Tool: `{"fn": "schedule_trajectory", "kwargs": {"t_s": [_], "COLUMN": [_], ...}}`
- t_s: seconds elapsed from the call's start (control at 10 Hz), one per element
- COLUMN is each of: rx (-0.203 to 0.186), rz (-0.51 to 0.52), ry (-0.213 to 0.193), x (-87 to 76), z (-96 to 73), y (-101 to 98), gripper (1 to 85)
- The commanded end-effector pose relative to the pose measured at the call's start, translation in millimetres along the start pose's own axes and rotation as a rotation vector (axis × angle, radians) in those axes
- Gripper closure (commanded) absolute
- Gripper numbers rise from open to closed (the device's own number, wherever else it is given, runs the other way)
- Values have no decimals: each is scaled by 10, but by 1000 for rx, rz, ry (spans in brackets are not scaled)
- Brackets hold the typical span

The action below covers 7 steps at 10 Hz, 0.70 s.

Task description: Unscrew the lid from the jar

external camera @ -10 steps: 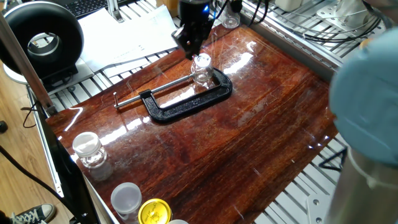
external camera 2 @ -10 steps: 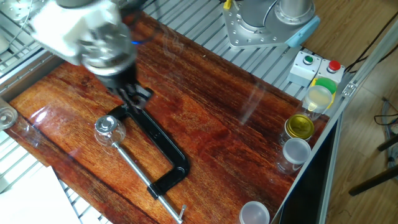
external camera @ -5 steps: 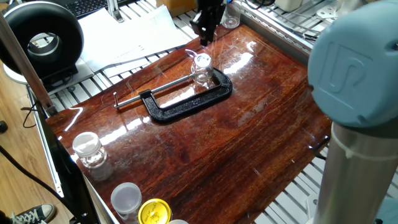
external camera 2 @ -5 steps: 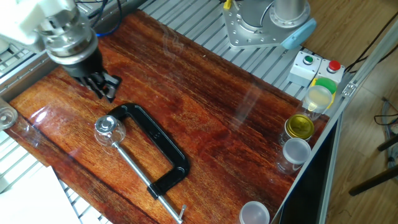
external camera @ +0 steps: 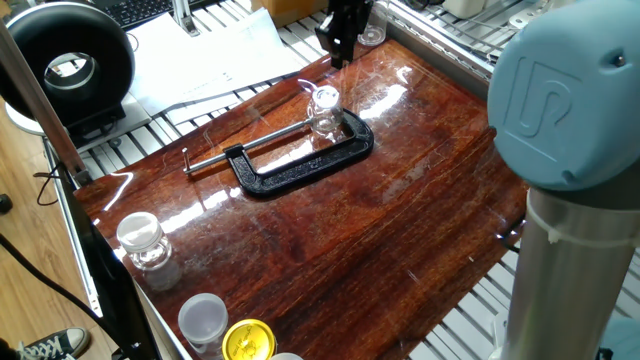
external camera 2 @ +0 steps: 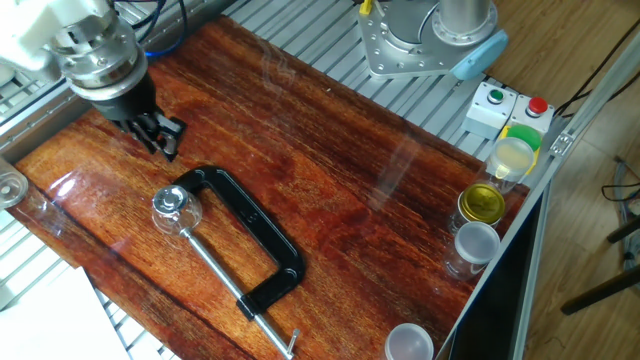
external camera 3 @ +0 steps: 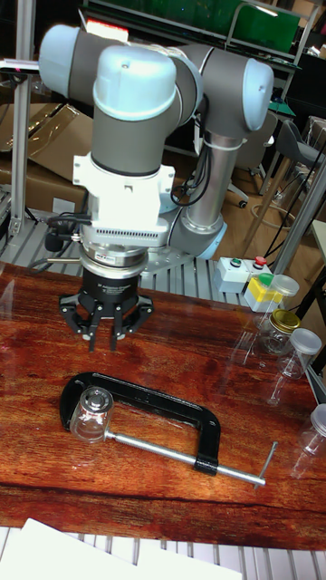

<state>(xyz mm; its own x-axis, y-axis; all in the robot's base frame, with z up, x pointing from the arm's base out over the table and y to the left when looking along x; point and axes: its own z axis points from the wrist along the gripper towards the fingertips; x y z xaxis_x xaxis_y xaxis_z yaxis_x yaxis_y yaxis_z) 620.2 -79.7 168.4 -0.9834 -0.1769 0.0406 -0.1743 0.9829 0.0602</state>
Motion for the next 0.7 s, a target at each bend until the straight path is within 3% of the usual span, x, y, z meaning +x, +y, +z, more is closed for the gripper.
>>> {"fn": "schedule_trajectory", "kwargs": {"t_s": [0.0,0.1,0.3,0.4,0.5,0.6], "rx": [-14,-31,-28,-13,-10,-17], "rz": [18,26,31,-4,-42,-42], "ry": [-16,-25,-15,0,-8,-28], "x": [-235,-385,-463,-446,-489,-569], "z": [73,154,217,252,323,394], "y": [-14,32,71,5,-50,-38], "gripper": [517,517,497,467,353,343]}}
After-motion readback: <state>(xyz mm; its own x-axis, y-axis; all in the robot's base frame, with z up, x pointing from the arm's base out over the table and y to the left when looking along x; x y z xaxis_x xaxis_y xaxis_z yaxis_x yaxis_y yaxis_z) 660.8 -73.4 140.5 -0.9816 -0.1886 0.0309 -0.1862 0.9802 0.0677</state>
